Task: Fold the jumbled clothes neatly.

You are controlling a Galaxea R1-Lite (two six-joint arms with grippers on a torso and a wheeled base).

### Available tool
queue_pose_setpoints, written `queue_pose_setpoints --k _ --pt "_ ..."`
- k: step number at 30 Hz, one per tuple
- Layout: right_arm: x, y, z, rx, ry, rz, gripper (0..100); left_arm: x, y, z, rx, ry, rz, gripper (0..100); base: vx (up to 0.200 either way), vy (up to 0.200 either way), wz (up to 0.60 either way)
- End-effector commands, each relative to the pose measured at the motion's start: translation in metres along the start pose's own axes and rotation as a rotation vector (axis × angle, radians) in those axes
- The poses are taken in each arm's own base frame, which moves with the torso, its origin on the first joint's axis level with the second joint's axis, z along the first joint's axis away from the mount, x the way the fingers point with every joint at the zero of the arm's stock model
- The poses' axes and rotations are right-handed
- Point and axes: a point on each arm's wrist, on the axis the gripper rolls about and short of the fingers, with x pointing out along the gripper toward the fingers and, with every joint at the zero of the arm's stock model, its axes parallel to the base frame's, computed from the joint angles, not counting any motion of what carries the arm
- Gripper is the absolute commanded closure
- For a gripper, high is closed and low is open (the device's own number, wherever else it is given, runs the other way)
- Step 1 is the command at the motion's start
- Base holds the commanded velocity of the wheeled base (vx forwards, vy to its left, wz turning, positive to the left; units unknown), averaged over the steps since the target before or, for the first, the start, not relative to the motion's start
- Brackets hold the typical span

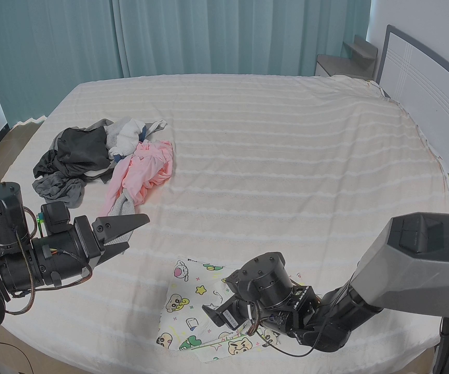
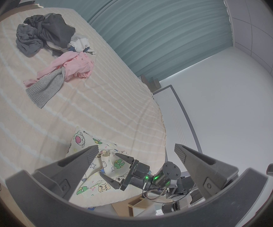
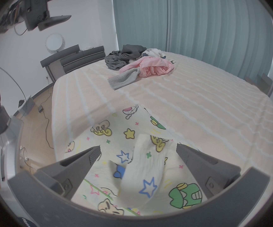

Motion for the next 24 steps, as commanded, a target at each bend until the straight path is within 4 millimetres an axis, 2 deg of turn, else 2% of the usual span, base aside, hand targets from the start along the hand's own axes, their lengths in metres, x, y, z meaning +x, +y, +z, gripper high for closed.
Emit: queue_pose_setpoints --k 1,3,5,9,16,17,19,20,24 --pt "0.005 -0.01 -0.017 -0.022 0.038 -0.016 0 0.002 0.001 0.0 -0.004 0.006 0.005 0 0.0 0.0 0.0" --pt "0.002 -0.021 -0.028 -0.058 0.063 -0.011 0 0.002 0.002 -0.001 -0.004 0.007 0.006 0 0.0 0.0 0.0" --pt "0.004 -0.026 -0.028 -0.06 0.047 -0.004 0 0.002 0.001 0.0 -0.004 0.006 0.005 0 0.0 0.0 0.0" --pt "0.014 -0.023 -0.029 -0.062 0.008 0.0 0 0.002 0.002 -0.001 -0.007 0.008 0.008 0 0.0 0.0 0.0" --pt "0.018 -0.022 -0.033 -0.06 0.0 0.002 0 0.003 0.002 -0.001 -0.007 0.008 0.008 0 0.0 0.0 0.0" --pt "0.028 -0.02 -0.035 -0.059 -0.038 0.001 0 0.003 0.003 -0.001 -0.009 0.01 0.01 0 0.0 0.0 0.0" --pt "0.03 -0.02 -0.036 -0.063 -0.045 -0.003 0 0.003 0.003 -0.001 -0.01 0.01 0.012 0 0.0 0.0 0.0" --pt "0.03 -0.02 -0.036 -0.064 -0.05 -0.003 100 0.003 0.004 -0.001 -0.011 0.01 0.014 0 0.0 0.0 0.0" --pt "0.028 -0.02 -0.031 -0.062 -0.082 -0.004 100 0.003 0.004 0.0 -0.011 0.009 0.015 0 0.0 0.0 0.0"
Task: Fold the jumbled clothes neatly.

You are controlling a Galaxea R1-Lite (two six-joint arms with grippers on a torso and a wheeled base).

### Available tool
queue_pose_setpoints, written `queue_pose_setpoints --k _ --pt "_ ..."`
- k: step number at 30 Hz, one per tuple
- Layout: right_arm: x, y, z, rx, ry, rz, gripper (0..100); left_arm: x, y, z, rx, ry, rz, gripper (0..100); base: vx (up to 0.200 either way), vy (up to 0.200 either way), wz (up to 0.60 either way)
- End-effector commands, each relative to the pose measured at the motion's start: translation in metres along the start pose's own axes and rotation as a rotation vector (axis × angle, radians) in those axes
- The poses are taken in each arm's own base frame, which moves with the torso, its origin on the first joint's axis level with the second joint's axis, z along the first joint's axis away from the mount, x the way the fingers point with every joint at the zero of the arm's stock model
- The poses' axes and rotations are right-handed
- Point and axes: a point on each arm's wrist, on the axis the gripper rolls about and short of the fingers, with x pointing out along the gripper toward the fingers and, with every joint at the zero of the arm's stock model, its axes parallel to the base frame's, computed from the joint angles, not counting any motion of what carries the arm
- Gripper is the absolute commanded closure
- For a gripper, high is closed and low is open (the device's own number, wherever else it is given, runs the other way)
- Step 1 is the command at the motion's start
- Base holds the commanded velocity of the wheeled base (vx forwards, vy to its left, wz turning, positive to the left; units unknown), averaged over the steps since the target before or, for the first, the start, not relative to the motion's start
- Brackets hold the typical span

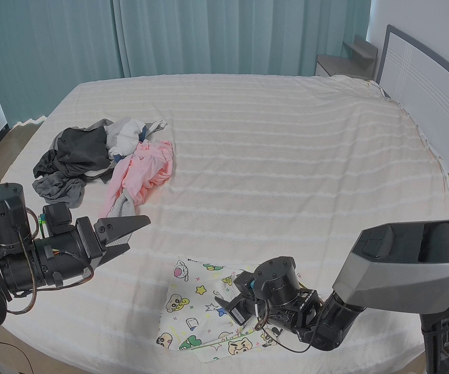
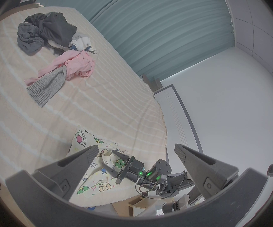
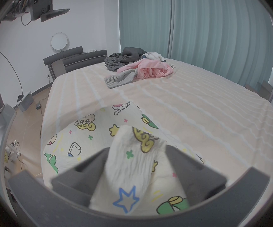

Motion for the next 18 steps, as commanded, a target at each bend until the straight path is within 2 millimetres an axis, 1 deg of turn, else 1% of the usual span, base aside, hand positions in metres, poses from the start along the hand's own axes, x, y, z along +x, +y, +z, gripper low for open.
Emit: queue_pose_setpoints --k 1,3,7,9,12,13,14,15,18 --pt "0.002 0.002 -0.002 -0.004 -0.002 0.002 100 0.001 0.002 0.0 -0.004 0.003 0.006 0 0.0 0.0 0.0" --pt "-0.003 0.001 0.002 -0.003 -0.016 0.0 100 0.001 0.002 0.0 -0.004 0.003 0.006 0 0.0 0.0 0.0" --pt "-0.011 0.0 0.004 -0.001 -0.028 -0.006 100 0.002 0.002 0.0 -0.005 0.005 0.008 0 0.0 0.0 0.0" --pt "-0.023 -0.002 0.009 0.002 -0.056 -0.017 100 0.002 0.002 0.0 -0.005 0.005 0.008 0 0.0 0.0 0.0" --pt "-0.03 -0.003 0.01 0.003 -0.061 -0.026 100 0.002 0.002 0.0 -0.006 0.006 0.009 0 0.0 0.0 0.0" --pt "-0.039 -0.005 0.01 0.008 -0.061 -0.048 100 0.002 0.003 0.0 -0.007 0.007 0.01 0 0.0 0.0 0.0" --pt "-0.04 -0.005 0.01 0.007 -0.059 -0.05 100 0.002 0.003 0.0 -0.007 0.007 0.01 0 0.0 0.0 0.0" --pt "-0.048 -0.007 0.008 0.015 -0.059 -0.082 100 0.002 0.003 0.0 -0.007 0.007 0.01 0 0.0 0.0 0.0" --pt "-0.063 -0.009 0.0 0.019 -0.058 -0.121 100 0.002 0.002 0.0 -0.006 0.006 0.009 0 0.0 0.0 0.0"
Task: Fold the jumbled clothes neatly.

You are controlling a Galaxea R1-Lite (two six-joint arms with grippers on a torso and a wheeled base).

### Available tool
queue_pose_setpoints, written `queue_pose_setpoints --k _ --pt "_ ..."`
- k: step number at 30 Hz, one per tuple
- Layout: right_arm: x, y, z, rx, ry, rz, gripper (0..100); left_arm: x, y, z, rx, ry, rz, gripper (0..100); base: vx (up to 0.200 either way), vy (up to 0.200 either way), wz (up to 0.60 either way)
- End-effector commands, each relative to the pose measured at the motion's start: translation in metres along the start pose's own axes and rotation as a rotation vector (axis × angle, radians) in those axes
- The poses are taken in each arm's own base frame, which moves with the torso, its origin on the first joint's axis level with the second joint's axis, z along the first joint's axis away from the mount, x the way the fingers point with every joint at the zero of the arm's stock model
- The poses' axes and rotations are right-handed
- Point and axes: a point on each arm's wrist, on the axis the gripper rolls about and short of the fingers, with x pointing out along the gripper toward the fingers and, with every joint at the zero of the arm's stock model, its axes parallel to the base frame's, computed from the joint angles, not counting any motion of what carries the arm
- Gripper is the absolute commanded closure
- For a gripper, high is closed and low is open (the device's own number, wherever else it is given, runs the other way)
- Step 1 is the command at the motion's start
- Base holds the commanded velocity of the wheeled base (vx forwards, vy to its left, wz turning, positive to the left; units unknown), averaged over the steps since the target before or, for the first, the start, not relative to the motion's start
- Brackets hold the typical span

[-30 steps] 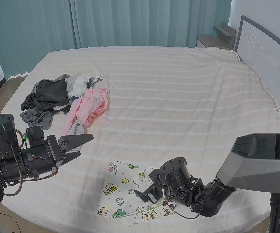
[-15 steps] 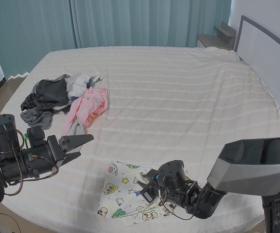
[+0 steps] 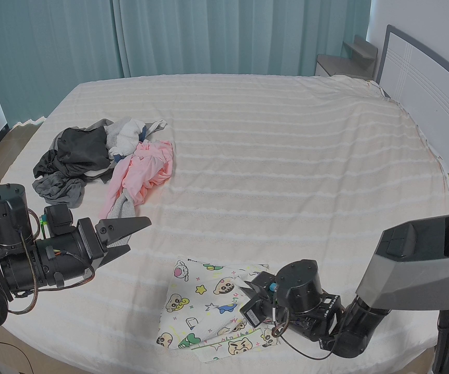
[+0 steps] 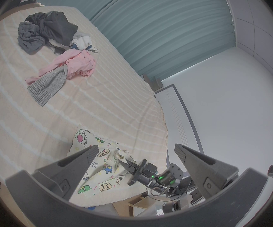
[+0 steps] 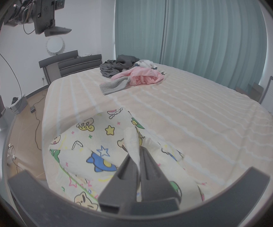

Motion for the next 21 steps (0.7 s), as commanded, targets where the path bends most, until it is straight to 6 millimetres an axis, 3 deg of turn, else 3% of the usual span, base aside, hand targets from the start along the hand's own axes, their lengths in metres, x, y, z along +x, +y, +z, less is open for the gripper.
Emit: queue_pose_setpoints --k 1,10,21 --pt "-0.026 -0.007 -0.001 0.011 -0.015 -0.051 100 0.001 0.0 0.0 -0.001 0.002 0.001 0 0.0 0.0 0.0" --pt "-0.063 -0.009 -0.042 0.009 0.067 -0.117 100 0.001 0.001 0.0 -0.002 0.003 0.002 0 0.0 0.0 0.0" --pt "-0.078 0.011 -0.066 0.093 0.142 -0.149 100 0.003 0.003 -0.001 -0.006 0.009 0.01 0 0.0 0.0 0.0"
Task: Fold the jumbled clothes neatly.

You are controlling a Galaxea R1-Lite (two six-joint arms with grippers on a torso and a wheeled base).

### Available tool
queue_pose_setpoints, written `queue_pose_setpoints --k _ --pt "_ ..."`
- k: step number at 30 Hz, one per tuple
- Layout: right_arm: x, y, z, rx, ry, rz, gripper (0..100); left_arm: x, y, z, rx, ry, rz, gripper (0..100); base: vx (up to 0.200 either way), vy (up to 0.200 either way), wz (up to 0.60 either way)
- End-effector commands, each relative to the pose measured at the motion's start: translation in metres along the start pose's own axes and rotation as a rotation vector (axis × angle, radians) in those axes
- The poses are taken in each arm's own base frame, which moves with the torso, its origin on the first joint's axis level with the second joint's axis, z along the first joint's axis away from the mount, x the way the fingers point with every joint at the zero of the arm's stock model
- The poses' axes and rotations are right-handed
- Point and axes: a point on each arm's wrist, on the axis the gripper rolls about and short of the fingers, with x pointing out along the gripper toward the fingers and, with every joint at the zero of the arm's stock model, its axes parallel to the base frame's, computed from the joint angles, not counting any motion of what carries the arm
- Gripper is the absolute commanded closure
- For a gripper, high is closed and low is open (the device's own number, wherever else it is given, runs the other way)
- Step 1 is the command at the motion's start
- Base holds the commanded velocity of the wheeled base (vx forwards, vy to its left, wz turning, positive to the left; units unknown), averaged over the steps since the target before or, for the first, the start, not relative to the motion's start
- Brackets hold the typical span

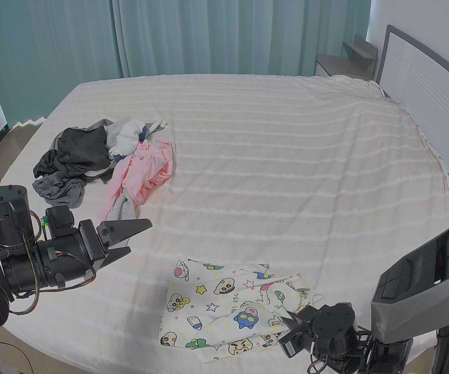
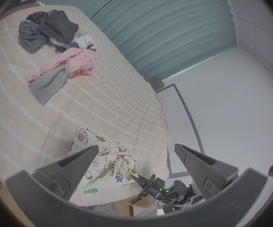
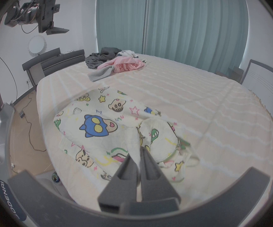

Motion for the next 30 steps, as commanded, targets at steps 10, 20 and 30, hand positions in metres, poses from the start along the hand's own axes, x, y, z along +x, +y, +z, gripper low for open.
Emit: queue_pose_setpoints --k 10,20,30 --pt "-0.012 -0.001 -0.026 0.012 0.106 -0.116 100 0.003 0.004 -0.002 0.006 -0.008 -0.007 0 0.0 0.0 0.0" --pt "-0.025 0.009 -0.038 0.019 0.14 -0.088 100 0.007 0.008 -0.003 -0.002 0.005 0.005 0 0.0 0.0 0.0" --pt "-0.036 0.01 -0.051 0.001 0.188 -0.111 100 0.02 0.02 -0.008 -0.026 0.057 0.052 0 0.0 0.0 0.0"
